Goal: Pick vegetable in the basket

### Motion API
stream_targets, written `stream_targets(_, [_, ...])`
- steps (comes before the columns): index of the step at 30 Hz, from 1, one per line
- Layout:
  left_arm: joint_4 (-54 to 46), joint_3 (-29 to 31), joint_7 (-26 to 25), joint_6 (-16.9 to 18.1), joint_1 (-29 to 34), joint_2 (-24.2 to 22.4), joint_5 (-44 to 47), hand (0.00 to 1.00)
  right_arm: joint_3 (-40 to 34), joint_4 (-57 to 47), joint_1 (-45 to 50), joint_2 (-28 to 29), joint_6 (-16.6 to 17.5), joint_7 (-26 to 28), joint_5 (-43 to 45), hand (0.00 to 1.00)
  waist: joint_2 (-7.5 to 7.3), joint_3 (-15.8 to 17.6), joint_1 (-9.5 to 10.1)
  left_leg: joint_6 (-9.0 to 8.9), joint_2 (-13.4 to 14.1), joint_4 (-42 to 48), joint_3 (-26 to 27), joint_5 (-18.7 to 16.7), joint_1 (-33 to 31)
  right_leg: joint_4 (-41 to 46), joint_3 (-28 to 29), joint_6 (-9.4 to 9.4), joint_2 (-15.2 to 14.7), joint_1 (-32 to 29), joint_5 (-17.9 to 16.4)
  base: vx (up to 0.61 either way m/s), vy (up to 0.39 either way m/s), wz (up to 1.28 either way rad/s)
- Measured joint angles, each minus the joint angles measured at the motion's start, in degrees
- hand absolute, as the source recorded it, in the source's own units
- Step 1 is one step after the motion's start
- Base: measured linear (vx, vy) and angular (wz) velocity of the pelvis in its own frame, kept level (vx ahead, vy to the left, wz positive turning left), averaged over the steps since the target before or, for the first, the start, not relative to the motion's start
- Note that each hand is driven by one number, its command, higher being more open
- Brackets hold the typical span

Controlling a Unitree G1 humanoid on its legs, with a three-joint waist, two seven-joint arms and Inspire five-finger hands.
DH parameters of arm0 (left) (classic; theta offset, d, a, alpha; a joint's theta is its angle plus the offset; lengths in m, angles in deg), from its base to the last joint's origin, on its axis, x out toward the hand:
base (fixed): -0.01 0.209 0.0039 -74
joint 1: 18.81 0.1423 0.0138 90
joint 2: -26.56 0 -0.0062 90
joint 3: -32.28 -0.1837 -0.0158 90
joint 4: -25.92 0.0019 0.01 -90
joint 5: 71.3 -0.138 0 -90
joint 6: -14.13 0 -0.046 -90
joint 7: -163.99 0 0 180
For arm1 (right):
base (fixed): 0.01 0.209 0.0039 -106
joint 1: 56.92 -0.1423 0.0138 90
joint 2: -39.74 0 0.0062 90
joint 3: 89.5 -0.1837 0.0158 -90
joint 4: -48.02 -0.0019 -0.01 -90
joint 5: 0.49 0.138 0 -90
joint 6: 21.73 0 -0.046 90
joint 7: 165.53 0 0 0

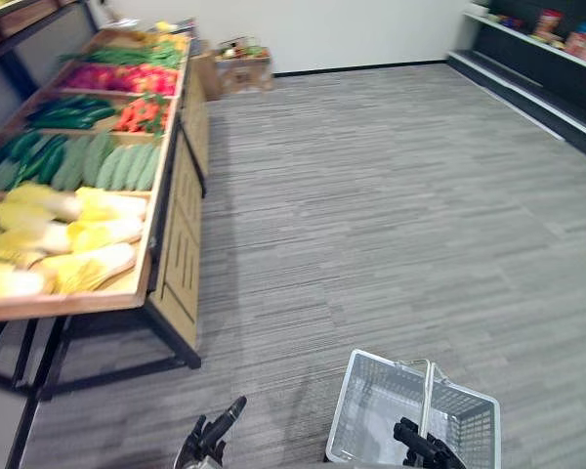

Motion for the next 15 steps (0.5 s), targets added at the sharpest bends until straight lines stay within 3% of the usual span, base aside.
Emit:
stream_targets(4, [0.4, 0.4, -0.5, -0.2, -0.3, 0.1, 0.0, 1.0, 0.1, 0.1, 1.3, 0.8, -2.7, -0.4, -1.4, 0.0, -0.53, -0.3, -0.16, 1.02, -0.5, -0.3, 1.8, -0.6, 0.1, 0.0, 1.6, 0.73, -0.5, -0.8, 1.0, 0.01, 0.109, -0.33])
stream_targets(10, [0.4, 0.5, -1.5, -0.4, -0.5, -0.5, -1.6, 1.0, 0.1, -0.6, 2.1, 2.5, -2.5, -1.8, -0.4, 0.0, 0.18, -1.0, 0.07, 1.23, -0.7, -2.1, 2.8, -0.4, 0.3, 0.0, 1.8, 0.61, -0.5, -1.8, 1.1, 0.05, 0.04, -0.05])
stream_targets(11, [-0.4, 0.5, 1.2, 1.6, -0.2, -0.4, -1.2, 1.0, 0.1, -1.7, 3.4, 4.2, -1.9, -2.9, 0.4, 0.0, -1.74, -4.3, 0.55, 1.08, -0.2, -3.1, 2.8, 0.6, 0.9, -0.2, 0.7, 0.65, -0.1, -1.8, 1.0, 0.03, 0.004, 0.0])
stream_targets(15, [-0.4, 0.5, 1.2, 1.6, -0.1, -0.4, -1.2, 1.0, 0.1, -1.7, 3.4, 4.2, -1.9, -2.9, 0.4, 0.0, -1.71, -4.3, 0.59, 1.08, -0.2, -3.2, 2.7, 0.6, 0.7, -0.2, 0.6, 0.71, -0.2, -1.8, 0.9, 0.0, 0.0, 0.01])
